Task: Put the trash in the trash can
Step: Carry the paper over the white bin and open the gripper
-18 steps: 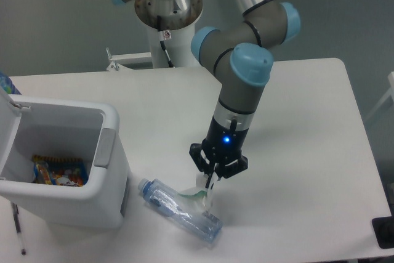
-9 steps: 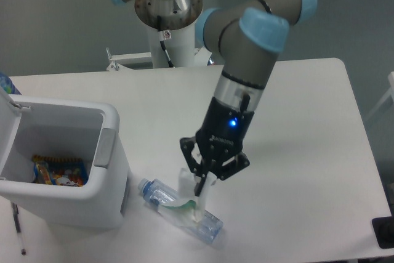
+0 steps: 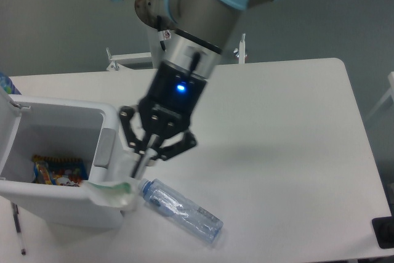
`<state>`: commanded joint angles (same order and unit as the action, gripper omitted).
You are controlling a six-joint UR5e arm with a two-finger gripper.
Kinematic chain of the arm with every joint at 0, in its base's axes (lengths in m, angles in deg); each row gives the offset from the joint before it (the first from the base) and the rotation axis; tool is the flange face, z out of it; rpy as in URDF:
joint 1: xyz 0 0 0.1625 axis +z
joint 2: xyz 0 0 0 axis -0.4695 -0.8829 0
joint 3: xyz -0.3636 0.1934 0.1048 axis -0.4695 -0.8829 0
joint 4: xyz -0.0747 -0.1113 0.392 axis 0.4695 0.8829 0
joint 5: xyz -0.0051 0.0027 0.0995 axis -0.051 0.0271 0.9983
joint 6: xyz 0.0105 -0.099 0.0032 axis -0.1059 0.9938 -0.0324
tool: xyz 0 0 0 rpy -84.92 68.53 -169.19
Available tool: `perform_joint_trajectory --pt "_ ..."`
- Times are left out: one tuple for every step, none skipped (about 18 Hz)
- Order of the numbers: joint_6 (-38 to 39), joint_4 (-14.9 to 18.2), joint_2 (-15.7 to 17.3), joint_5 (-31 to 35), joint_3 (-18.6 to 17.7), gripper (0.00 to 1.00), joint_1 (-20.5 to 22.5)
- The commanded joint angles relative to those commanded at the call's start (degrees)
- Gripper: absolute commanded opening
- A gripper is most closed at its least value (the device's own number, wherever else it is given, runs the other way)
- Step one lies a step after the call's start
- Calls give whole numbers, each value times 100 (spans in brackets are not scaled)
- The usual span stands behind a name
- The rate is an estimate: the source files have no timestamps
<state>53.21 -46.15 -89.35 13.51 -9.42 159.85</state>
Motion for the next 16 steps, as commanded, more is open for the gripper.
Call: perform_joint_trajectory --pt "0 0 26 0 -26 0 -114" --pt "0 0 96 0 -70 0 -194" --pt "-9 -9 175 0 -140 0 -229" --pt "-17 -17 202 -9 -237 0 -317" --pt "-9 -9 229 -9 -316 0 -405" --pt "-26 -17 316 -9 -473 0 -432" --pt "-79 -26 456 -9 -666 0 -441" --pt "-123 -26 597 -9 -825 0 -458" --pt "-262 -26 676 -9 -957 8 -476" --pt "-490 -26 694 -9 -1045 23 -476" --pt "-640 -26 703 -9 -1116 35 -476" --pt "-659 -26 712 0 -1116 59 -476" --pt "-677 -26 703 0 -1108 68 -476" --pt "-685 -26 695 0 -1081 73 -476" --pt "-686 -26 695 0 -1046 79 -467" --pt "-686 -26 695 9 -1029 97 -432"
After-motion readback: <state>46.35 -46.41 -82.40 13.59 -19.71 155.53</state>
